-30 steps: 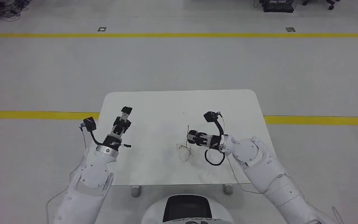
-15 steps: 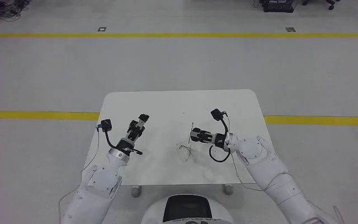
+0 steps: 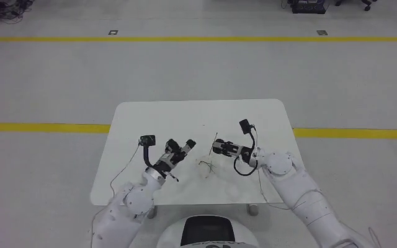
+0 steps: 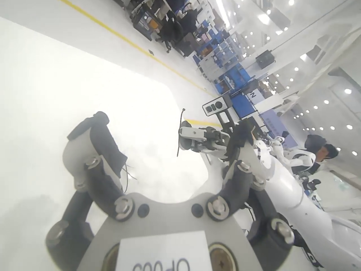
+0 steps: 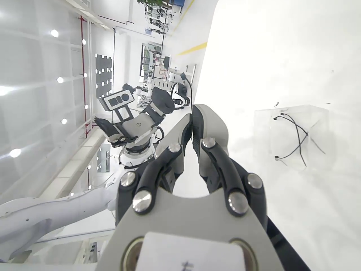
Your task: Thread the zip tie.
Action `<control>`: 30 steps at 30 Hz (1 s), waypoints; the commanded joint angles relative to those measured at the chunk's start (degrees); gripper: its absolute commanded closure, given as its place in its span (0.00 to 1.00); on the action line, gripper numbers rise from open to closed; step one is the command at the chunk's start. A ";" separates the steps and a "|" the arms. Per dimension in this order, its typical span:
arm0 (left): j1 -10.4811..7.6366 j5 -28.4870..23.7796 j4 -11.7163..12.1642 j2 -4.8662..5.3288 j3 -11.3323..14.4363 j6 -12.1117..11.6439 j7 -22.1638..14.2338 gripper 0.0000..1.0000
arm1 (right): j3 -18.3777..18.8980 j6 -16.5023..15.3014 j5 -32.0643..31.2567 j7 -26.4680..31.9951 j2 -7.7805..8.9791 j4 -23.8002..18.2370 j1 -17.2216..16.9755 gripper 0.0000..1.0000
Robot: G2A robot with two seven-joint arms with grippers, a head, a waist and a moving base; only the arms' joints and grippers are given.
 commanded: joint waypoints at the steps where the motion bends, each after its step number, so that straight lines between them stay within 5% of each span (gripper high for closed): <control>1: 0.03 -0.05 -0.03 0.01 -0.08 -0.03 0.01 0.00 | 0.00 0.01 -0.08 -0.04 0.00 -0.04 -0.01 1.00; 7: -0.28 0.34 0.11 -0.01 0.17 -0.21 0.02 0.00 | -0.12 0.51 0.86 -1.18 -0.12 -0.40 -0.50 1.00; 13: -2.41 3.64 2.50 -0.12 3.61 -5.61 -2.45 0.00 | -0.41 0.40 5.69 0.93 -0.43 1.52 -0.06 1.00; 20: -5.44 5.92 5.43 -0.72 6.66 -4.70 -1.08 0.00 | 0.29 0.76 11.22 5.91 -0.41 4.84 0.79 1.00; 26: -5.79 9.47 5.26 -0.16 6.54 -8.52 -2.12 0.00 | 0.34 0.67 11.96 6.46 -0.43 5.70 1.10 1.00; 30: -5.65 11.24 4.82 0.23 6.09 -8.52 -1.90 0.00 | 0.34 0.67 11.96 6.46 -0.43 5.70 1.10 1.00</control>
